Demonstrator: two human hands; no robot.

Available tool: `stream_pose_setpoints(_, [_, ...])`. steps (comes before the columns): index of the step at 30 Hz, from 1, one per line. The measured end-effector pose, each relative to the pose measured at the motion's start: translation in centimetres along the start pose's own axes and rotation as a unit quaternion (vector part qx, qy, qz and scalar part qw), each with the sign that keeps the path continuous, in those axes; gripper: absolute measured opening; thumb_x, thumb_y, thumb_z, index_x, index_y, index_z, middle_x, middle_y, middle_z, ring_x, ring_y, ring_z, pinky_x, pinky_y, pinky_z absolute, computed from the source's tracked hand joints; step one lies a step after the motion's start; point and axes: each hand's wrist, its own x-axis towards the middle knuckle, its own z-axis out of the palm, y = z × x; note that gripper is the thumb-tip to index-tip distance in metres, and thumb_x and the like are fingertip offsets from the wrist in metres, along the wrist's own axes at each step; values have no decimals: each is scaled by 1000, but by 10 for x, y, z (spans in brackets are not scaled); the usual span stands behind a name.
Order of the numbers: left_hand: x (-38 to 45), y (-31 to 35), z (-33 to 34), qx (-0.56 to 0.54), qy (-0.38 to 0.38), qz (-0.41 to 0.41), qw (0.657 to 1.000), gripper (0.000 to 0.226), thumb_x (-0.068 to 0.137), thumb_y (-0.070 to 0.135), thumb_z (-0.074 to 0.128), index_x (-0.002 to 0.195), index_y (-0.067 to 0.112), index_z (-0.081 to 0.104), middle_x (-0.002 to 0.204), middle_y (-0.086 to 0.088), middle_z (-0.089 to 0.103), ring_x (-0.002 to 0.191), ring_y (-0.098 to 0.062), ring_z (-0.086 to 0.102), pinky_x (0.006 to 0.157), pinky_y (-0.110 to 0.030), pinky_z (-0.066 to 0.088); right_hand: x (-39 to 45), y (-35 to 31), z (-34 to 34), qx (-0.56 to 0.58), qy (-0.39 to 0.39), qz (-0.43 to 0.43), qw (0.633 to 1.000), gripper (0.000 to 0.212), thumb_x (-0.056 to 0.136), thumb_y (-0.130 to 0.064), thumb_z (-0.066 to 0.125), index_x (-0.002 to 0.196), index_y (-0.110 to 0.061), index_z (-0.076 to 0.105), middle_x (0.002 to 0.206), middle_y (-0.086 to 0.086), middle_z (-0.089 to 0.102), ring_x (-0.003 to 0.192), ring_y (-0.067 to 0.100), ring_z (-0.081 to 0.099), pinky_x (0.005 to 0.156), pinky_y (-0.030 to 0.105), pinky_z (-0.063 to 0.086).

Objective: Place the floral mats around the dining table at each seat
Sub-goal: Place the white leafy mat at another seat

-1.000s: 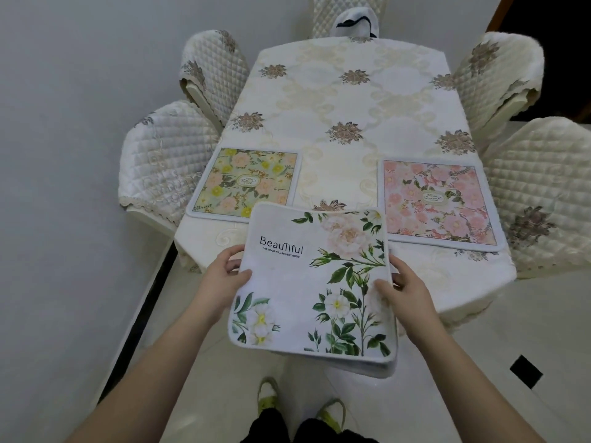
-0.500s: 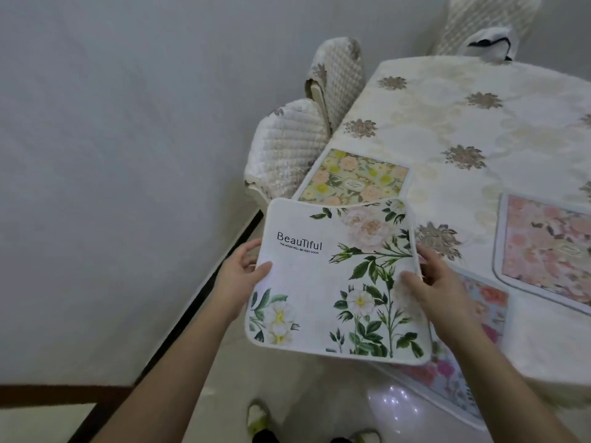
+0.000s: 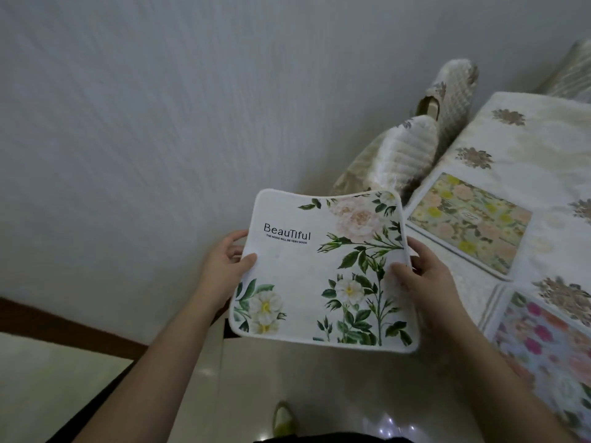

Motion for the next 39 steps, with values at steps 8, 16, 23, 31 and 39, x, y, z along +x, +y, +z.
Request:
stream_pose_setpoints(8, [21,-10,-76,-13,58,9,998,47,88,-3,67,127,22,59,95,-5,73,73,-12,69,62,-24,56,11,-25,78,-11,-31,-36,999,54,93,-9,60,131,-46,46,96,-19,69,77,-2,70,56,18,56])
stream_pose_setpoints(16, [57,-4,-62,-28,68,8,997,48,89,-2,66,126,27,60,98,0,72,75,-8,68,60,-20,54,47,-34,88,-25,-46,-48,997,53,93,-5,59,123,-48,50,88,-26,71,79,-1,70,57,16,55])
stream_pose_setpoints(23, [123,19,-36,11,54,-10,998,46,90,0,65,124,31,60,101,1,72,84,-16,70,66,-28,55,114,-50,85,-35,-41,-52,997,48,93,-10,59,130,-40,56,101,-19,71,83,1,70,70,29,61])
stream_pose_setpoints(31, [193,63,-6,38,48,2,998,43,91,2,64,126,26,61,101,-3,72,85,-26,72,73,-43,60,188,-78,74,-10,-46,-47,998,47,93,-12,58,126,-45,54,102,-16,71,79,3,71,68,33,61])
stream_pose_setpoints(39, [242,82,25,-6,12,-12,1000,43,93,3,63,125,32,60,102,-3,71,80,-21,70,60,-31,57,235,-98,77,-33,-34,-40,998,48,92,-15,58,131,-43,55,104,-13,72,80,7,72,71,40,62])
